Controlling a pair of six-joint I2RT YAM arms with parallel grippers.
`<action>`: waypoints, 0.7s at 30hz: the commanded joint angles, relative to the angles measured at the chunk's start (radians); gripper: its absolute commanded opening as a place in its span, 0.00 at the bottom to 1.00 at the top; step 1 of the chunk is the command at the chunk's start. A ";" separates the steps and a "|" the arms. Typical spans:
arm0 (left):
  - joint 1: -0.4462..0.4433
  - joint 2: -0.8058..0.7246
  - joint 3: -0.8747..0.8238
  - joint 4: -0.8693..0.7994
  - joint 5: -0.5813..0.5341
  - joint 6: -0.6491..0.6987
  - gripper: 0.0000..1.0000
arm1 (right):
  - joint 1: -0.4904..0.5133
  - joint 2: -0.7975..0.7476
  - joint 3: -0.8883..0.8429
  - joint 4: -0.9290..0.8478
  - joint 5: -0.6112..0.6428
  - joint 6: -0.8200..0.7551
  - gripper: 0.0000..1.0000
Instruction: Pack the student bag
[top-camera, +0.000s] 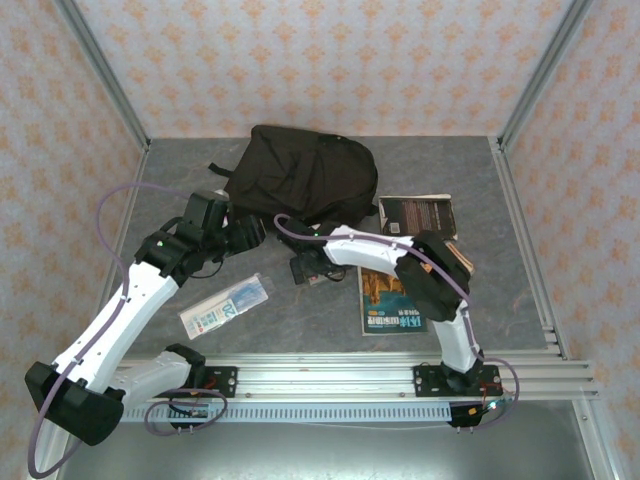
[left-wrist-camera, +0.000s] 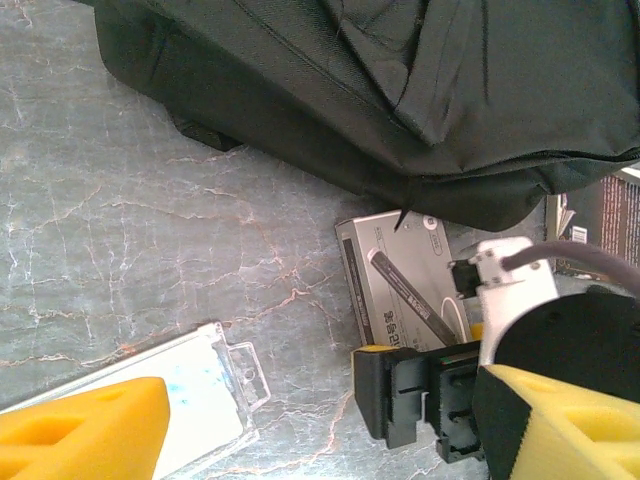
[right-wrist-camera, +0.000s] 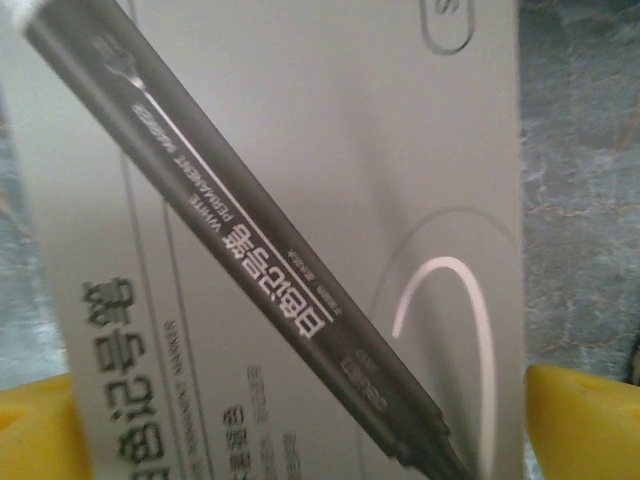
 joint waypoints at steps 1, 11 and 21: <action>0.011 -0.008 -0.013 0.008 0.007 0.020 0.81 | 0.001 0.023 0.003 -0.013 0.033 -0.015 0.99; 0.011 0.014 -0.025 0.030 0.029 0.001 0.81 | 0.002 -0.037 -0.059 0.054 -0.038 -0.023 0.84; 0.011 0.036 -0.101 0.096 0.102 -0.104 0.80 | 0.002 -0.149 -0.127 0.073 -0.093 -0.012 0.76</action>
